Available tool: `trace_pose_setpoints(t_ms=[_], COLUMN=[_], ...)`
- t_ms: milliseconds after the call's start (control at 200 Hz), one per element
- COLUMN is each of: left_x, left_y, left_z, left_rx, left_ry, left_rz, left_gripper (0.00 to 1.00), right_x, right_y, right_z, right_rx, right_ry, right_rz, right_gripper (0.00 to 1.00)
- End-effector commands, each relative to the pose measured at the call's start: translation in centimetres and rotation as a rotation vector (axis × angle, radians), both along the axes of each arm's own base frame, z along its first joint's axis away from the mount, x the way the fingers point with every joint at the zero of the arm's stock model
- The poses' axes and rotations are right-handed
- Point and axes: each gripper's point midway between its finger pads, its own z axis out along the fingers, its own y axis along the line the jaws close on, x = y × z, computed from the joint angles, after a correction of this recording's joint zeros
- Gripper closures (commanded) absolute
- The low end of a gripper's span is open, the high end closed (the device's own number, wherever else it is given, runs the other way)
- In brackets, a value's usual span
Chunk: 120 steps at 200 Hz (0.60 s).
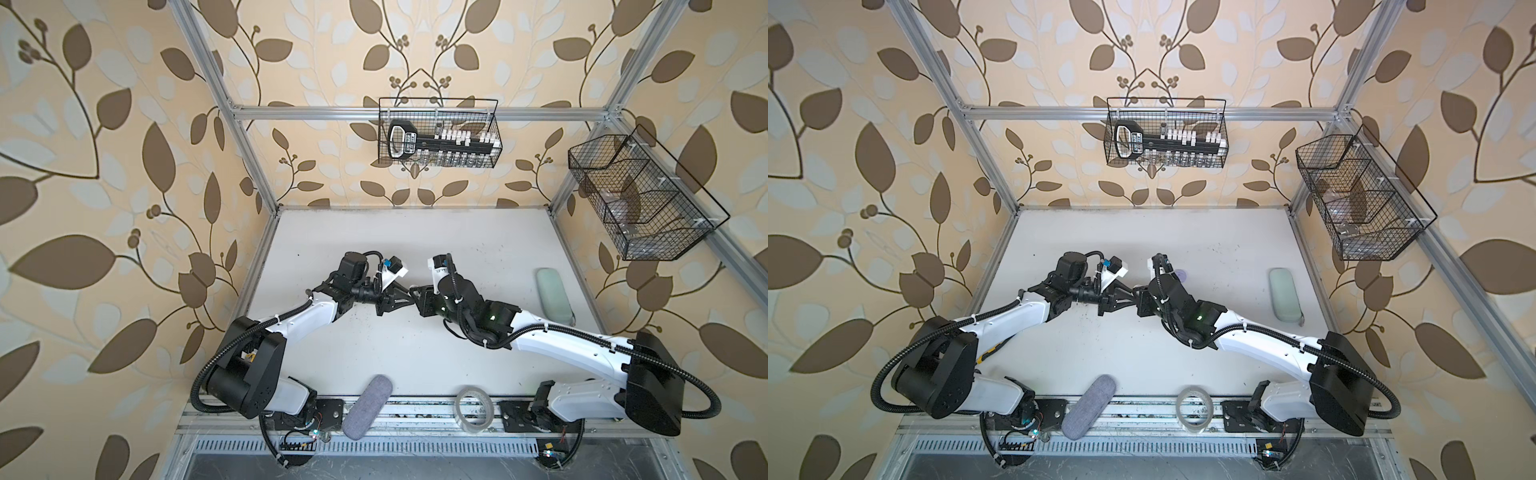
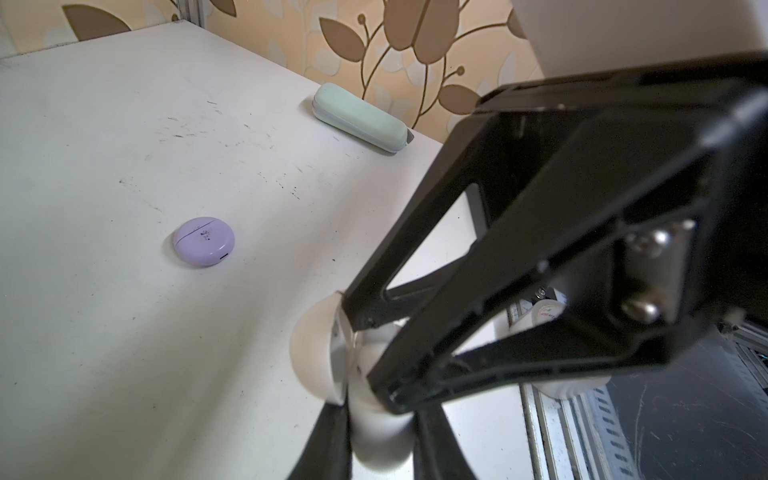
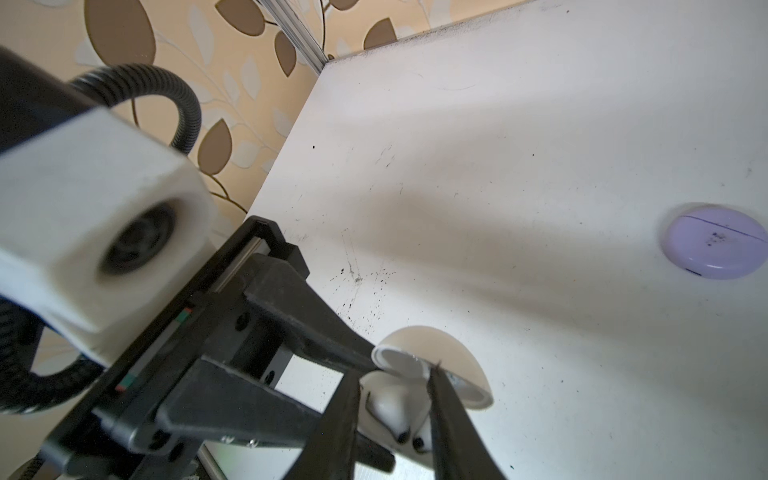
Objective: Insert the wireless bluetooth earbuds into the charging case
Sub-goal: 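Open the right gripper to release the earbud in the case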
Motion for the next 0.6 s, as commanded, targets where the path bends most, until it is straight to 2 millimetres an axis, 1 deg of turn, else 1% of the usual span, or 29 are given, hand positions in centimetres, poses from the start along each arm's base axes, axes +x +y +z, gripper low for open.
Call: trace_pose_setpoints(t_ms=[0, 595], left_x=[0.35, 0.27], left_y=[-0.75, -0.79], left_z=[2.49, 2.41], left_rx=[-0.047, -0.046], left_ry=[-0.096, -0.093], left_rz=[-0.039, -0.044], left_gripper=[0.92, 0.92], right_x=[-0.58, -0.36], right_y=[-0.45, -1.15], right_z=[-0.59, 0.27], right_rx=[-0.019, -0.016], right_ry=[0.019, 0.001], right_rz=[0.008, -0.006], right_gripper=[0.65, 0.64])
